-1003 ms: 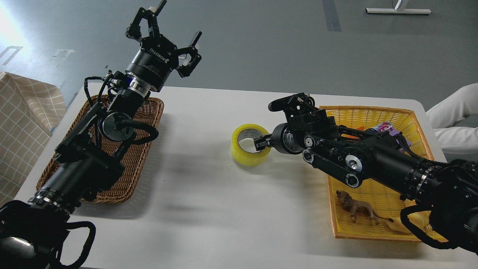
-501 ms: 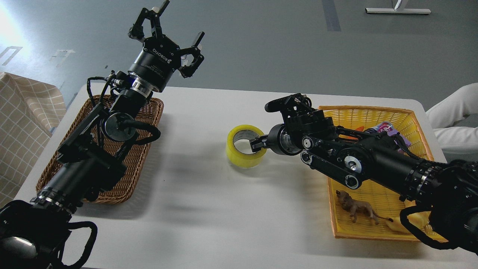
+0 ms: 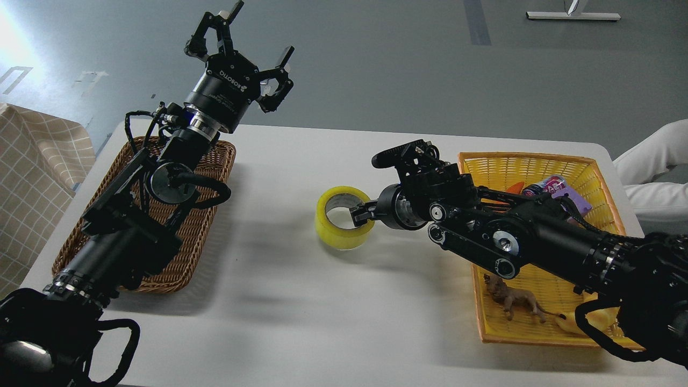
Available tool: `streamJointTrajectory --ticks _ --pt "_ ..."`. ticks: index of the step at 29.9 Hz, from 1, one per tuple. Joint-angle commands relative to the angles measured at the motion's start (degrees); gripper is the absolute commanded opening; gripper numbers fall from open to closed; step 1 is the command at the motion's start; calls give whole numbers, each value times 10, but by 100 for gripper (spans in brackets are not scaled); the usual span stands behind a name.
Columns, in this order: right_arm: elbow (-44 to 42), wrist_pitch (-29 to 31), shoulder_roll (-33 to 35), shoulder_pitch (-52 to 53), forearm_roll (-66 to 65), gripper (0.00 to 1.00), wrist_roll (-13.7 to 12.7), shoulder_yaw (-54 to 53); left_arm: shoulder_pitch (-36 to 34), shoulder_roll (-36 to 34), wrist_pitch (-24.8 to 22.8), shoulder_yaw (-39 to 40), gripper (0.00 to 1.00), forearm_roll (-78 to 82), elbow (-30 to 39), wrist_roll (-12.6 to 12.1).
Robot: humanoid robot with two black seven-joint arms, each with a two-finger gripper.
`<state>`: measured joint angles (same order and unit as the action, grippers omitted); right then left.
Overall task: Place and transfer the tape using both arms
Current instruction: 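Carry the tape roll toward the table center with the right gripper, then release the tape roll on the table and withdraw the right gripper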
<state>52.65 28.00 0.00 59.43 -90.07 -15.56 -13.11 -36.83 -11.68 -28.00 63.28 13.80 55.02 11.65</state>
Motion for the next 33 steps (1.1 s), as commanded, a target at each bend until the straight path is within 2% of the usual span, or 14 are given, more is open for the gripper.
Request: streamJointTrajectory --ticks 1,5,11,12,13,14,18,23,27,28,33 --pt "0 0 0 1 0 4 0 15 1 1 0 -1 98 0 0 0" --pt "-1 0 0 0 0 5 0 23 2 1 0 -1 98 0 0 0" --pt "-2 0 0 0 0 13 0 23 0 1 0 -2 98 0 0 0" --pt "-2 0 0 0 0 19 0 22 0 1 0 -2 98 0 0 0" --pt "-1 0 0 1 0 32 0 21 0 1 0 -2 98 0 0 0" --pt "-1 0 0 1 0 39 0 20 -1 0 0 -2 98 0 0 0" --pt "-1 0 0 1 0 45 0 21 -1 0 0 -2 98 0 0 0" --pt "0 0 0 0 3 75 0 15 0 0 0 -3 98 0 0 0" --pt "1 0 0 2 4 84 0 13 0 -1 0 -3 98 0 0 0" --pt "3 0 0 3 4 90 0 12 0 -2 0 -3 98 0 0 0" --pt "38 0 0 7 6 97 2 -19 1 -4 0 -2 98 0 0 0"
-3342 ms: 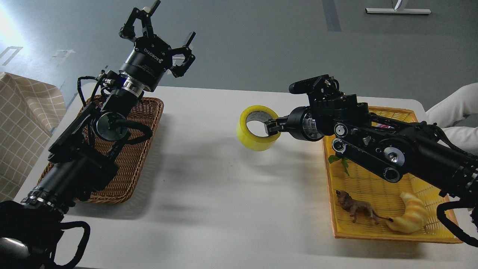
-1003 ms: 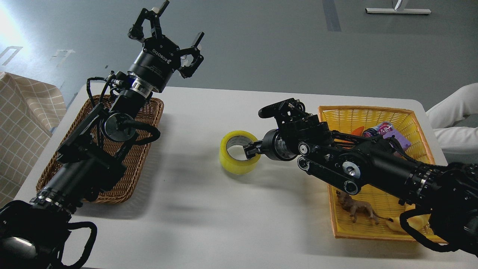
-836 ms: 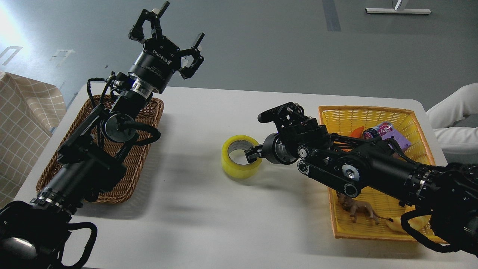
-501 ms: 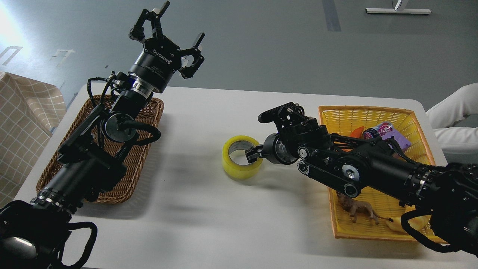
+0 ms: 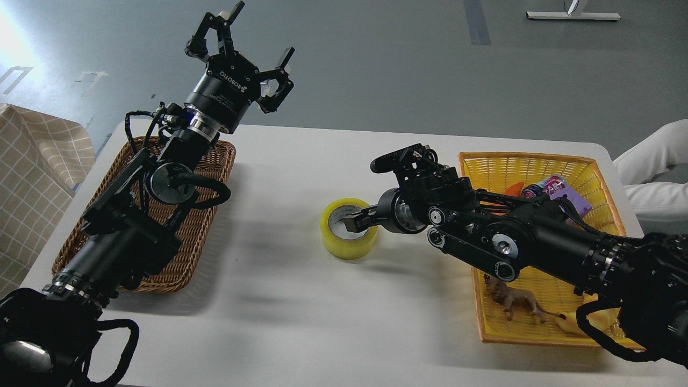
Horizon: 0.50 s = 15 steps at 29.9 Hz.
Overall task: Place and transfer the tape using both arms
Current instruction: 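Release the tape roll on the table and withdraw the right gripper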
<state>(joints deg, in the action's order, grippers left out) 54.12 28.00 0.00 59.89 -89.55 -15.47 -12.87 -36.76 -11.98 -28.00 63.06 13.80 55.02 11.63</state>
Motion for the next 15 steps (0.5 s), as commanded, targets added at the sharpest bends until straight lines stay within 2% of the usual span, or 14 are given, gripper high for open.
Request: streamJointTrajectory --ticks 1,5,11,15 --pt "36 0 0 2 2 98 1 -32 0 0 0 0 98 0 0 1" --pt "84 0 1 -2 2 99 2 -72 -1 1 0 0 98 0 0 1" --pt "159 0 80 -9 3 99 2 -137 1 -2 0 -4 98 1 -1 0" --pt "224 0 128 -49 4 99 7 -219 3 -3 0 -5 98 1 -1 0"
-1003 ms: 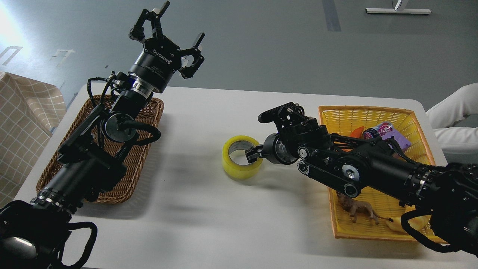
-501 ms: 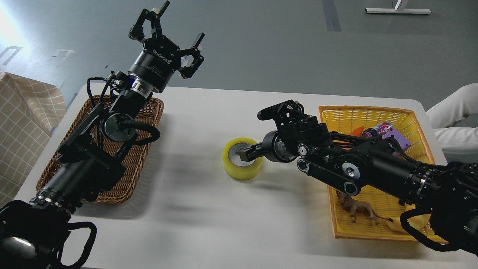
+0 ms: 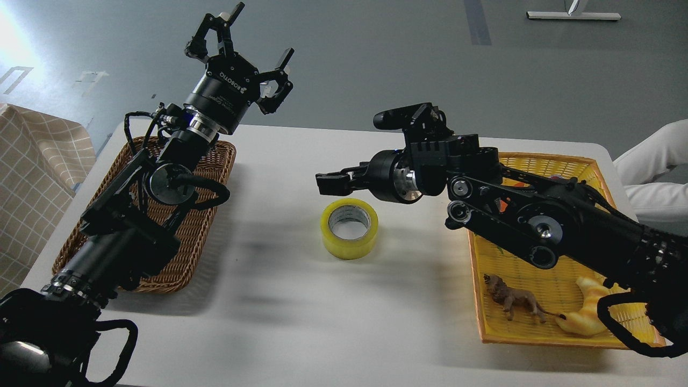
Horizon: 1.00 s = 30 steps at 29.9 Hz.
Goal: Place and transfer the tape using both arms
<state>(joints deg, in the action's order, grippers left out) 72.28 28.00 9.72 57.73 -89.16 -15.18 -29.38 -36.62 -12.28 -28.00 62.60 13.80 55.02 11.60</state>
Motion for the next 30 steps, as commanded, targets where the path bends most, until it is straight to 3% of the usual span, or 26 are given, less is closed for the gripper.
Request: streamJointTrajectory --ticks 1,4,8,10,12,14,15,18,23,30 --pt "51 0 38 -36 0 99 4 -66 1 0 0 0 98 1 -1 0" --pt "86 0 56 -69 1 99 9 -105 1 0 0 0 98 1 -2 0" --pt "124 0 65 -122 0 99 46 -191 2 -5 0 -1 98 1 -2 0" --pt "127 0 60 -148 1 99 75 -246 4 -6 0 -1 98 1 -2 0" --pt "126 0 53 -178 1 99 128 -323 6 -10 0 -2 98 1 -2 0" --pt "125 0 43 -192 0 99 155 -358 6 -10 0 -2 98 1 -2 0" --pt "123 0 27 -203 1 99 181 -390 6 -10 0 -1 98 1 -2 0" --pt "117 0 -21 -234 2 99 225 -479 6 -10 0 -2 98 1 -2 0" --pt "107 0 -97 -268 62 99 236 -594 5 -10 0 -1 98 1 -2 0" --pt "21 0 -97 -270 266 99 235 -640 3 -14 0 0 98 1 -2 -2"
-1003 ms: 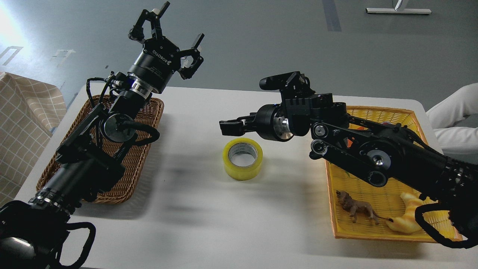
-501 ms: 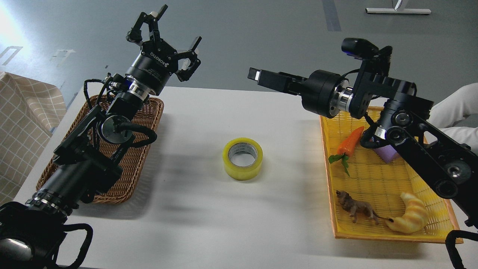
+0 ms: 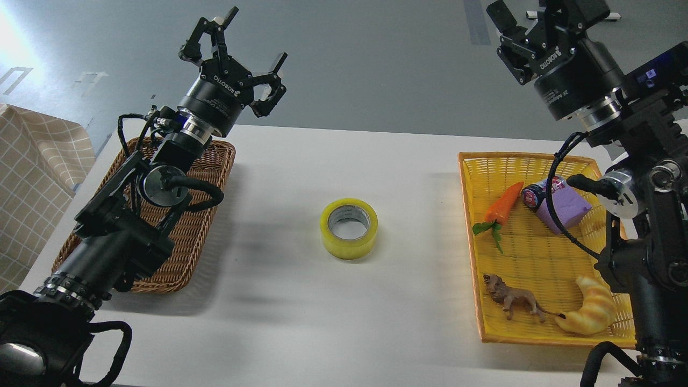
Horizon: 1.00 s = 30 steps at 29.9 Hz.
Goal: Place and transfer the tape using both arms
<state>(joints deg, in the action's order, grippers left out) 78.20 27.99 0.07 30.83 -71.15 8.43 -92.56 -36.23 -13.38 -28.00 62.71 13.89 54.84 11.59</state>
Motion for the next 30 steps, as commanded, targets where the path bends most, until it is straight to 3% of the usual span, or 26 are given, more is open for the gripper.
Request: streamJointTrajectory --ticks 1,9,13,19,24,30 --pt "-59 0 -1 0 134 99 -2 -9 -1 -4 0 -2 98 0 0 -2" --pt "-111 0 -1 -13 340 99 -4 -13 0 -5 0 -3 98 3 0 -3" --pt "-125 0 -1 -26 417 99 -23 -8 -5 -5 0 -3 98 11 0 -4" --pt "-129 0 -1 -31 436 99 -72 -3 -9 -16 0 -5 98 68 0 -3" --pt "-131 0 -1 -36 447 99 -76 -4 -12 -16 0 -4 98 169 4 1" --pt "-131 0 15 -50 494 99 -76 -4 -11 -27 0 -5 98 249 69 3"
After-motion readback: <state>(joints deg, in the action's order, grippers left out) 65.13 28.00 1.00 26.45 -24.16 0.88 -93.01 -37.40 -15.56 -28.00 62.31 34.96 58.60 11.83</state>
